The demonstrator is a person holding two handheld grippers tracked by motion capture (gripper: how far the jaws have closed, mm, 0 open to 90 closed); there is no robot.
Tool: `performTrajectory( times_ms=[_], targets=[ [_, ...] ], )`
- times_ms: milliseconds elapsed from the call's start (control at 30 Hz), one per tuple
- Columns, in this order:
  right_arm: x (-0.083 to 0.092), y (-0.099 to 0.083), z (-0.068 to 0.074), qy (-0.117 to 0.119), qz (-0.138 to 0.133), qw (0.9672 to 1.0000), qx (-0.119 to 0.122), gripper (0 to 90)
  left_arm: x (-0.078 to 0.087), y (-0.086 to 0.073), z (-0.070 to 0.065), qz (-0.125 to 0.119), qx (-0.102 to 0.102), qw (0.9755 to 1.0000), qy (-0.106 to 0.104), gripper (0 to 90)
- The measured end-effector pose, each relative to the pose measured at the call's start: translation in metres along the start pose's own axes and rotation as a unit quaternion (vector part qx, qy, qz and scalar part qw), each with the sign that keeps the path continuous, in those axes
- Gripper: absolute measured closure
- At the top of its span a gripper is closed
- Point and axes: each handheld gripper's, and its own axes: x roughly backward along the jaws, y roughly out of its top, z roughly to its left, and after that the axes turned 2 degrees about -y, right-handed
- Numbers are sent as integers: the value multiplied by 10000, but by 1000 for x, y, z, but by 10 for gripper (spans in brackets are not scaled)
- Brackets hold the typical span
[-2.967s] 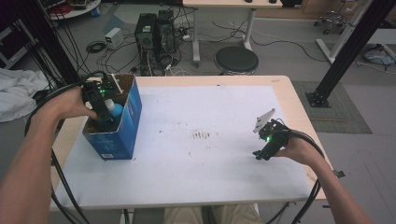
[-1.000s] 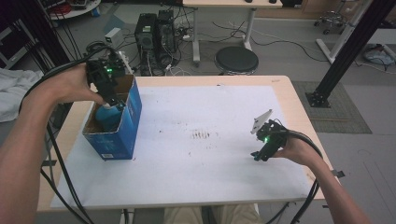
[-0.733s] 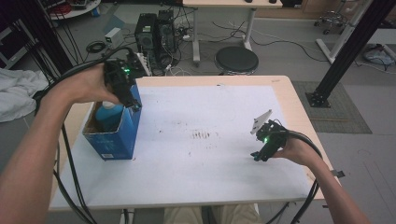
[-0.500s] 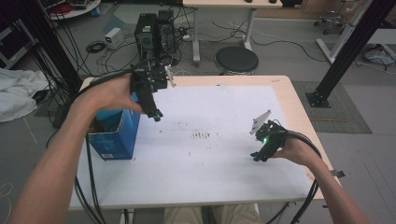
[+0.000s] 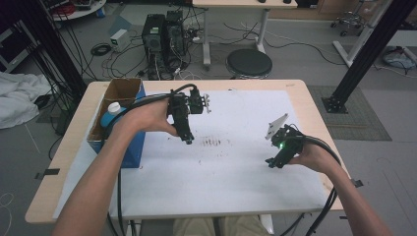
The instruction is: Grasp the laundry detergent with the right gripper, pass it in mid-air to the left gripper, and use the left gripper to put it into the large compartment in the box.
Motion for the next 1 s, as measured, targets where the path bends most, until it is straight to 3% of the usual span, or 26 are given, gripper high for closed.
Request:
performTrajectory(
  times_ms=[167, 600, 1000],
  targets=[
    [6, 4, -2, -66, -32, 10000, 38, 121, -13, 2, -4, 125, -28, 9999, 10, 133],
    [16, 18, -4, -163, -118, 9997, 170, 121, -37, -7, -12, 115, 120, 9999, -44, 133],
    [16, 17, -4, -166, -78, 9997, 158, 121, -42, -7, -14, 141, 86, 9998, -109, 134]
  ],
)
